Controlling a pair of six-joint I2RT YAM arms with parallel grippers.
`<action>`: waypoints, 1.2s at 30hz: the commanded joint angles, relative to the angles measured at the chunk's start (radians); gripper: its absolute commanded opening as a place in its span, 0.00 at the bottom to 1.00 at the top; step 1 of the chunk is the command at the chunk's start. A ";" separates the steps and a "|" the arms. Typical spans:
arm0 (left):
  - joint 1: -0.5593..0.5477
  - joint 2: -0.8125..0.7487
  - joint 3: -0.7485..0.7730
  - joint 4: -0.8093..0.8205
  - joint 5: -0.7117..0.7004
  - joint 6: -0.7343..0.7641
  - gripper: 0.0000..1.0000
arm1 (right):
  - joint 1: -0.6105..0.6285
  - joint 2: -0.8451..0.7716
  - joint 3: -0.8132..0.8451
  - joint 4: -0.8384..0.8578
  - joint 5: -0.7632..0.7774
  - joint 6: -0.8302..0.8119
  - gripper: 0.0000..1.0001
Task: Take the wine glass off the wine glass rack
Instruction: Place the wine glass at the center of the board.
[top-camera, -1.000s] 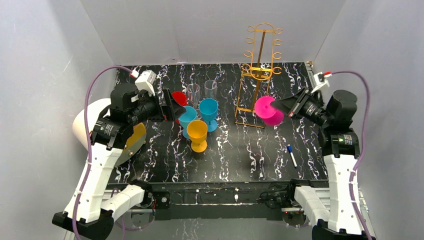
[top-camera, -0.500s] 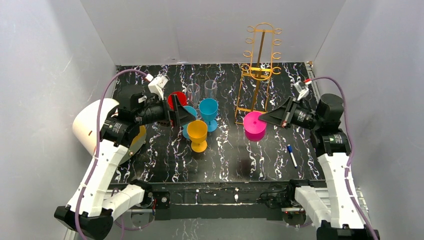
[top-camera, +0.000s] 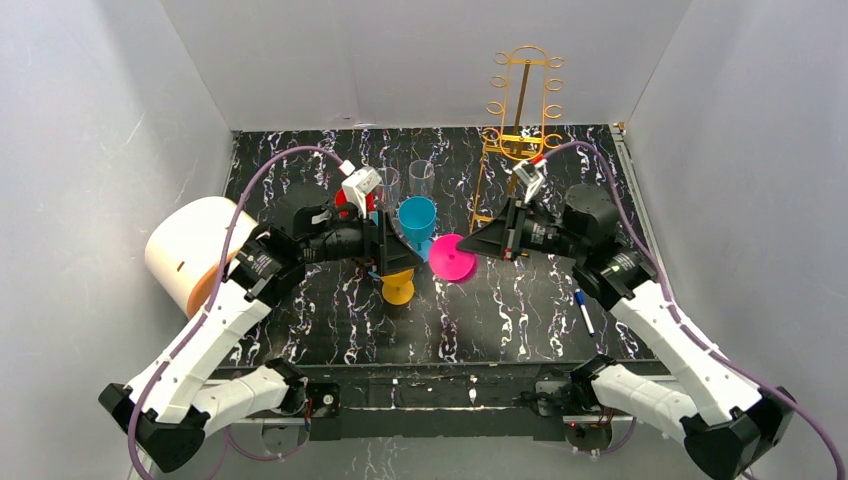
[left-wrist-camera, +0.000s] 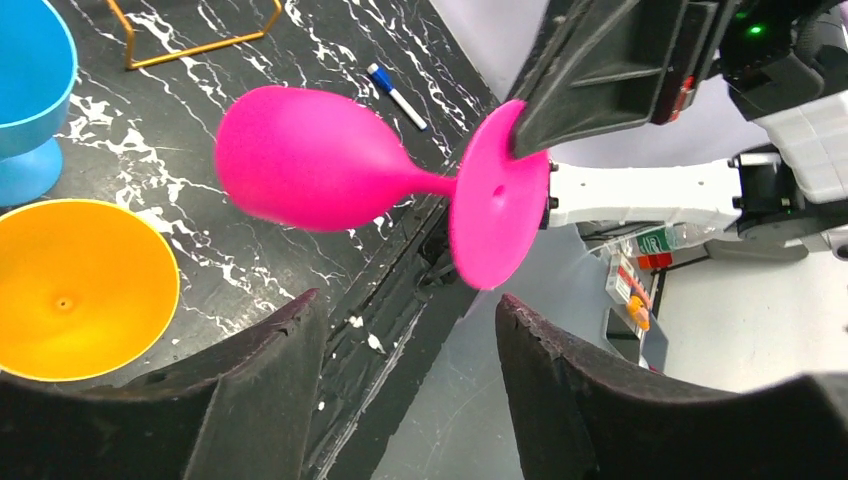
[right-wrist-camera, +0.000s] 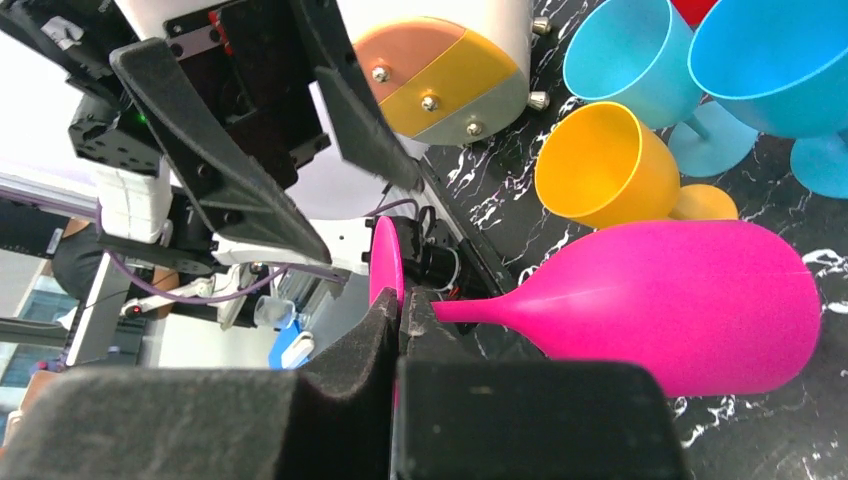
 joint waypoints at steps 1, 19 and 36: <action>-0.007 -0.049 -0.059 0.066 0.075 -0.041 0.58 | 0.114 0.047 0.013 0.134 0.117 0.010 0.01; -0.021 -0.062 -0.147 0.193 0.171 -0.126 0.22 | 0.178 0.049 -0.003 0.169 0.160 0.025 0.01; -0.106 -0.038 -0.193 0.383 0.102 -0.226 0.00 | 0.178 -0.033 0.000 0.035 0.288 -0.051 0.22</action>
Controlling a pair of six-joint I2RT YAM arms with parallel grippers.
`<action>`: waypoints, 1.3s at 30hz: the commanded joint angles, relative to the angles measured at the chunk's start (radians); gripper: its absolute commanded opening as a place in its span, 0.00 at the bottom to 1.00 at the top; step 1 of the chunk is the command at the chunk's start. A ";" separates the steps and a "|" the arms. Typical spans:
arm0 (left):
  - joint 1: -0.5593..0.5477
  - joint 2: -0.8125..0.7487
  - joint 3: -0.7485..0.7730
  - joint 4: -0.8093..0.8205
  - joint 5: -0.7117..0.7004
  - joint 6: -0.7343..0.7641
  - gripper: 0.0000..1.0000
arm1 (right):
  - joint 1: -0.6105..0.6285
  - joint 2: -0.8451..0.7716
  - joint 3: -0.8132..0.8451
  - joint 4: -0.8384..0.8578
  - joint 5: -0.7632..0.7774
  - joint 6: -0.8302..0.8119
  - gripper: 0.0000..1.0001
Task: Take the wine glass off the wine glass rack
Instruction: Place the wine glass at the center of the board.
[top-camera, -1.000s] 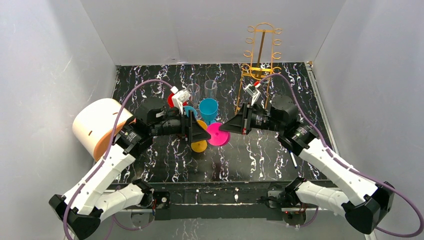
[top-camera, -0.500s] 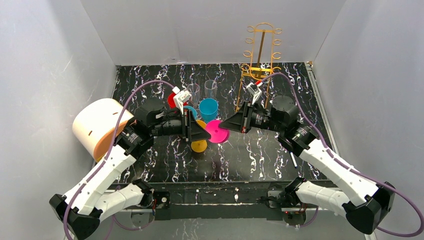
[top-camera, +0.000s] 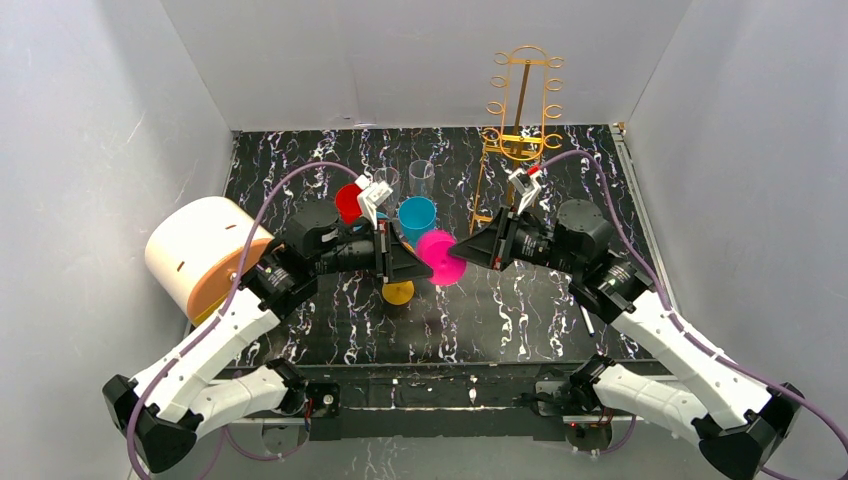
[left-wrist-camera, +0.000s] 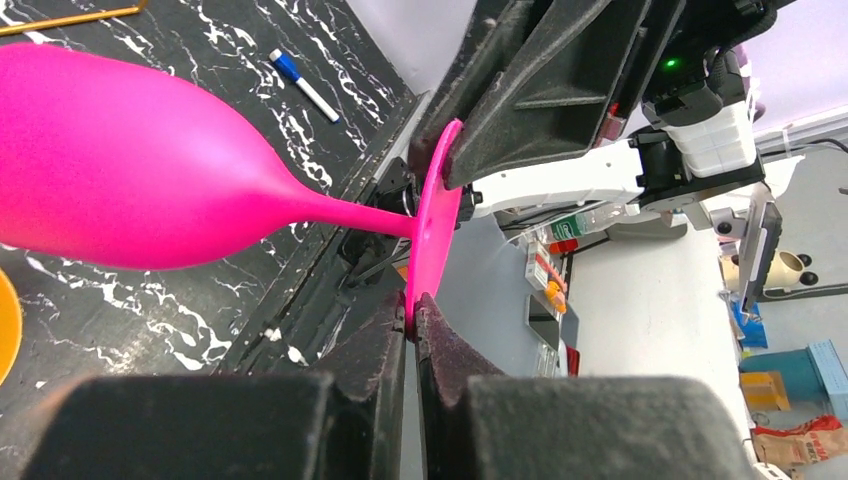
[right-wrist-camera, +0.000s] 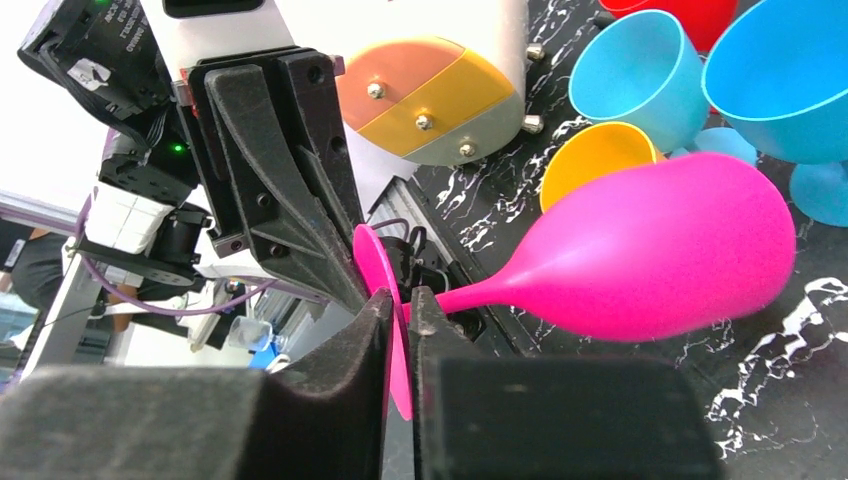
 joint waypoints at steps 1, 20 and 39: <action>-0.035 0.004 -0.029 0.148 0.029 -0.040 0.00 | 0.007 -0.024 0.042 -0.050 0.058 -0.054 0.24; -0.089 0.022 -0.061 0.345 0.033 -0.120 0.19 | 0.005 -0.066 0.109 -0.142 0.090 -0.114 0.01; -0.175 0.000 -0.210 0.609 -0.168 -0.321 0.43 | 0.004 -0.161 -0.046 0.097 0.166 -0.022 0.01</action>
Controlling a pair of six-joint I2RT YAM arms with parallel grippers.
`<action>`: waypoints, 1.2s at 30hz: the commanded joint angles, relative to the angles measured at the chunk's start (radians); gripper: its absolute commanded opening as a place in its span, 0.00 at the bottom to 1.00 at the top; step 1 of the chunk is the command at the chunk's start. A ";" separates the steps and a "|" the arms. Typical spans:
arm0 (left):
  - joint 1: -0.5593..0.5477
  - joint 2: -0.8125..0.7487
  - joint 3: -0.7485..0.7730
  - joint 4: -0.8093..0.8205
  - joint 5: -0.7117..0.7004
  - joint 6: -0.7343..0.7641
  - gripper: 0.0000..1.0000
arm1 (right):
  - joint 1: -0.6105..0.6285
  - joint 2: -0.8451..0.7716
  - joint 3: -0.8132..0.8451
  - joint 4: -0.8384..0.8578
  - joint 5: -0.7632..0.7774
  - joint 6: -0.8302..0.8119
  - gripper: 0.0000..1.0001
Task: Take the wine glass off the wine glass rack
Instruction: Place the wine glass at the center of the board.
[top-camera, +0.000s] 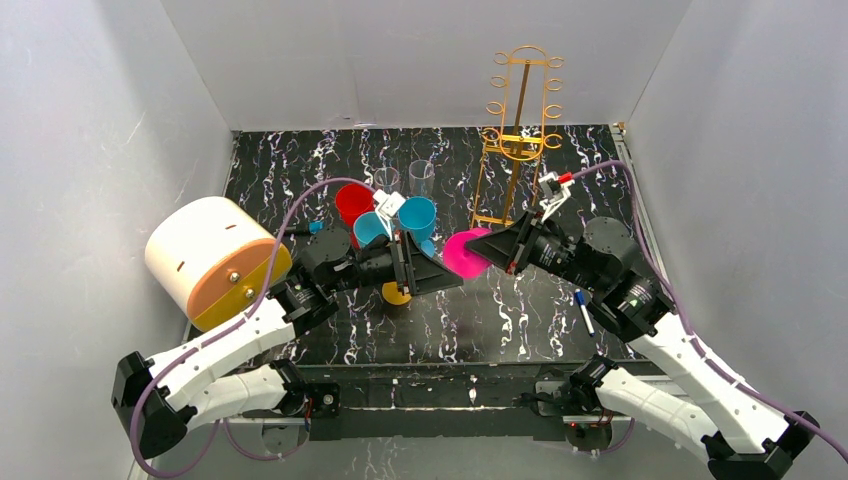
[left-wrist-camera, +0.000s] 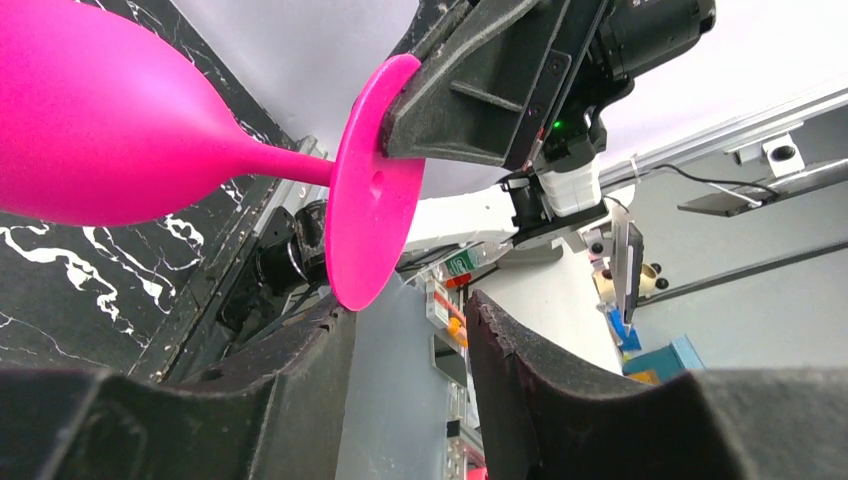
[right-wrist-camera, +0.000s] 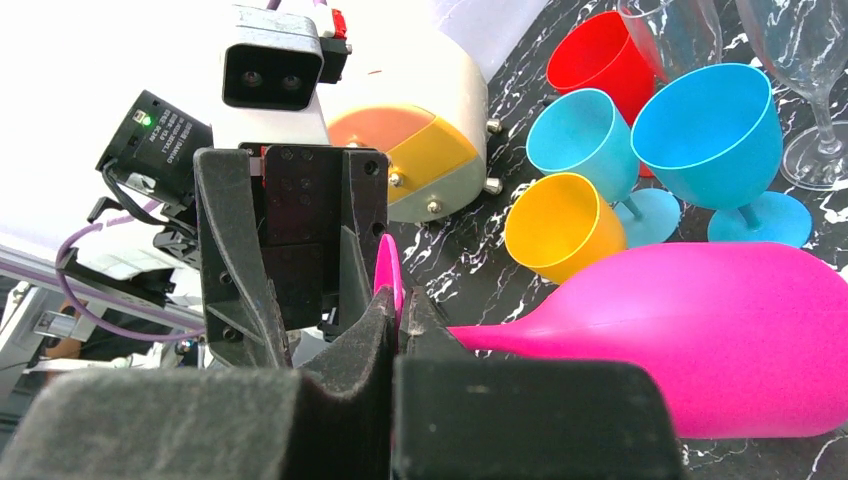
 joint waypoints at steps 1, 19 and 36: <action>-0.012 -0.012 -0.006 0.101 -0.075 -0.031 0.43 | 0.000 -0.012 -0.010 0.120 0.007 0.037 0.01; -0.030 0.015 -0.002 0.139 -0.126 -0.007 0.27 | 0.000 0.003 -0.005 0.121 -0.020 0.103 0.01; -0.034 0.020 0.022 0.152 -0.110 0.017 0.19 | 0.000 -0.001 0.001 0.125 -0.050 0.096 0.01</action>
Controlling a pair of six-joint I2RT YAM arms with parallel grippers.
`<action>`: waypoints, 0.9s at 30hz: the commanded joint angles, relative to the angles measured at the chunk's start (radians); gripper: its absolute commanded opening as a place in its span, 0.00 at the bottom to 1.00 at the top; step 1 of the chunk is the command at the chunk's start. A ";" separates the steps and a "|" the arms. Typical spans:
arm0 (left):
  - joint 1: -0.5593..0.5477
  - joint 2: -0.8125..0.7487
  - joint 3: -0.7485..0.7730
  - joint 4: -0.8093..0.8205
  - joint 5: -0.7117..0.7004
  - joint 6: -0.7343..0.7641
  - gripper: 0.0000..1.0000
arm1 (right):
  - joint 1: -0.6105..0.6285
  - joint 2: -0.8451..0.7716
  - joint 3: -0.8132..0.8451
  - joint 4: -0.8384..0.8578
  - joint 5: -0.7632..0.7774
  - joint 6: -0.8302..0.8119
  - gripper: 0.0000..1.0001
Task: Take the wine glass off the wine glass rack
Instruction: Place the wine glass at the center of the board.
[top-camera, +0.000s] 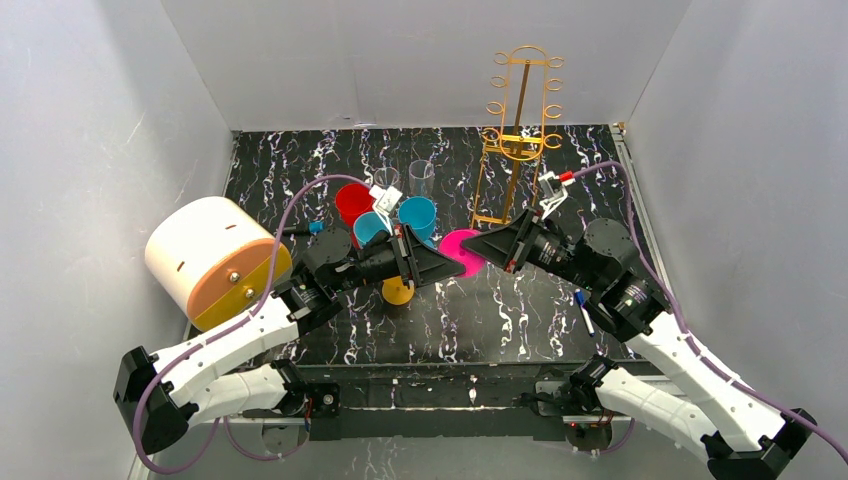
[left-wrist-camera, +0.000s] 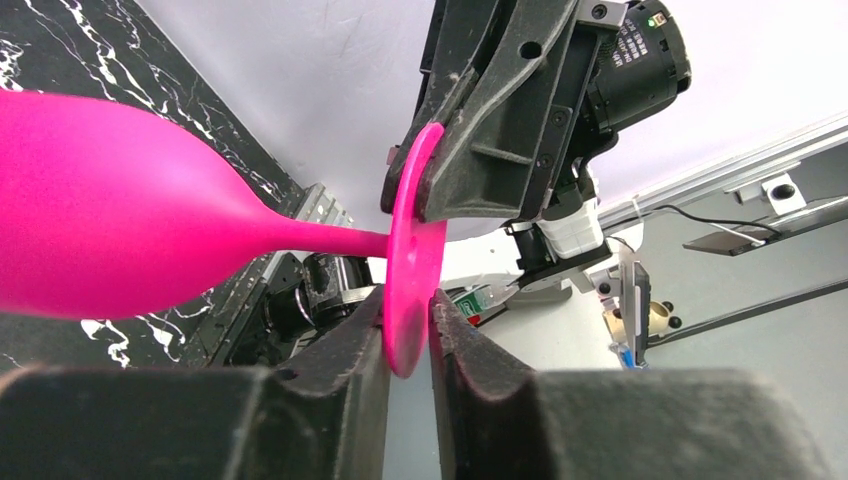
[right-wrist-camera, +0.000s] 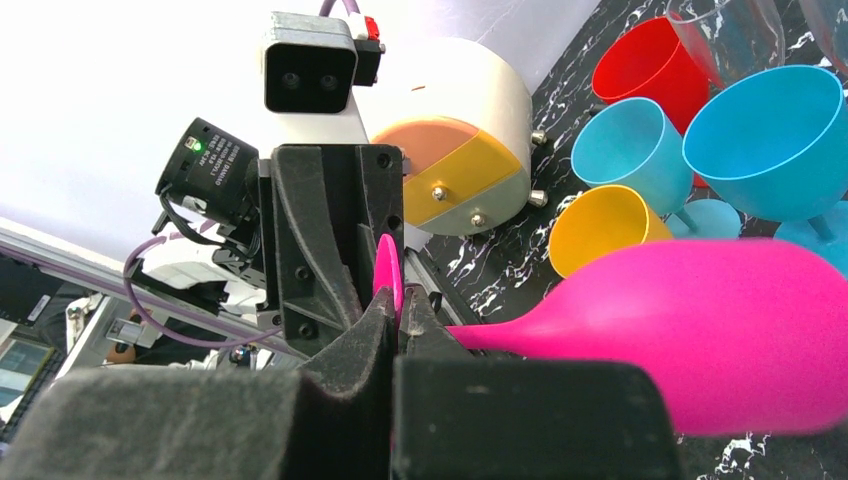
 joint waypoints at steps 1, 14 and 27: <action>-0.010 -0.002 0.030 0.059 0.002 0.025 0.20 | 0.001 -0.007 0.036 0.013 -0.023 -0.018 0.01; -0.010 0.007 0.020 0.085 0.005 0.008 0.00 | 0.001 -0.001 0.049 0.027 -0.069 -0.027 0.08; -0.010 0.014 0.028 0.087 0.125 0.095 0.00 | 0.001 -0.055 0.158 -0.206 0.139 -0.130 0.53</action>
